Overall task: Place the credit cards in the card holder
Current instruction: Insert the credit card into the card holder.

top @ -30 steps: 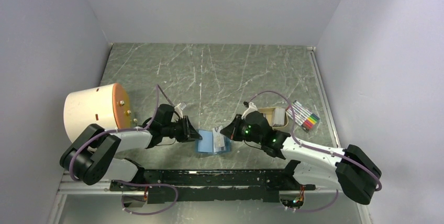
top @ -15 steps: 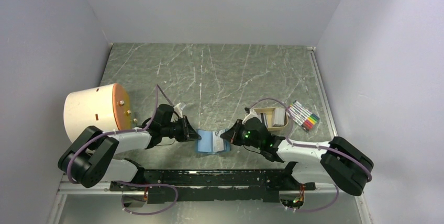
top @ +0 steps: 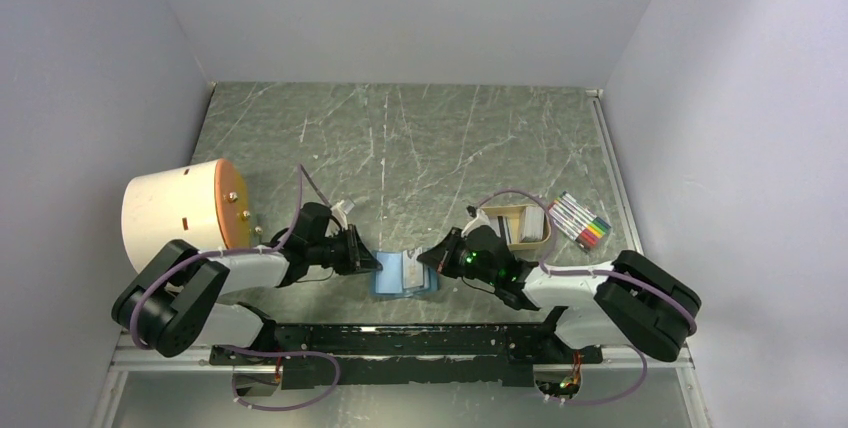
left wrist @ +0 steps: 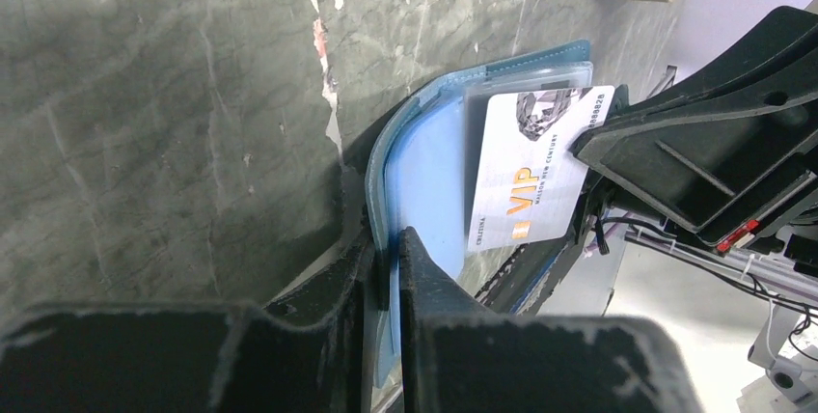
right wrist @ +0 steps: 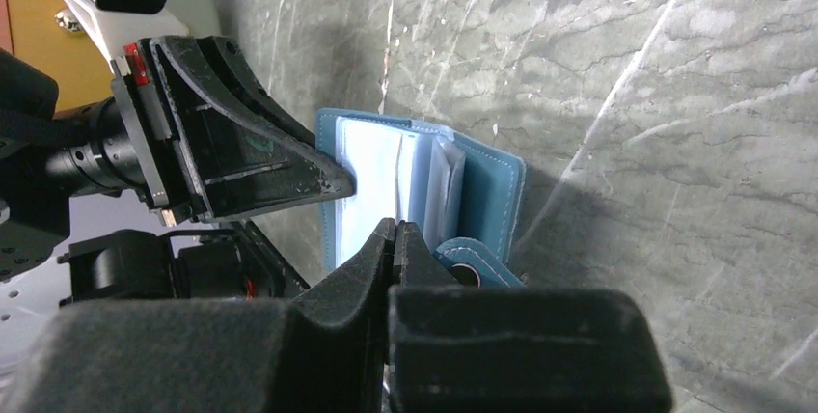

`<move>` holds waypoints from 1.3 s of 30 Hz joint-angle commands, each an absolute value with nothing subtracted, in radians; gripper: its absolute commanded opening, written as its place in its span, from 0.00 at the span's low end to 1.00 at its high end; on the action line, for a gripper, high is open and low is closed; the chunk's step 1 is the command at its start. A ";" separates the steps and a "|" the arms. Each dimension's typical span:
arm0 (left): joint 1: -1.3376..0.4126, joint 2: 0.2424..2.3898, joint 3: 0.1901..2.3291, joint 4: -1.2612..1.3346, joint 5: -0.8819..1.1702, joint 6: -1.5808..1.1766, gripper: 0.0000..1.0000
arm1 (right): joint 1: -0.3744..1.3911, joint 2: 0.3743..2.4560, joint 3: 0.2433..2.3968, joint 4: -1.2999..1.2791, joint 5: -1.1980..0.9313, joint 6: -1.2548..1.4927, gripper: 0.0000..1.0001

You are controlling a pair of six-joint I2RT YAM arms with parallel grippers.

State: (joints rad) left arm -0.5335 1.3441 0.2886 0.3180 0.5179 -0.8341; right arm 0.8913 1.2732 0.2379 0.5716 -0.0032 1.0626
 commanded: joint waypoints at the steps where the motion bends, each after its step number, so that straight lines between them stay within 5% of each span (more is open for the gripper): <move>1: -0.531 1.351 0.266 0.338 0.499 -0.822 0.15 | 0.897 1.290 0.208 0.648 0.029 1.092 0.00; 39: -0.531 1.340 0.224 0.391 0.505 -0.883 0.14 | 0.989 1.367 0.172 0.753 0.149 1.212 0.00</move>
State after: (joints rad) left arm -0.5335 1.3495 0.2314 0.3801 0.5186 -0.8837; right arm 0.9821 1.3708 0.1661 0.7666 0.1276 1.2320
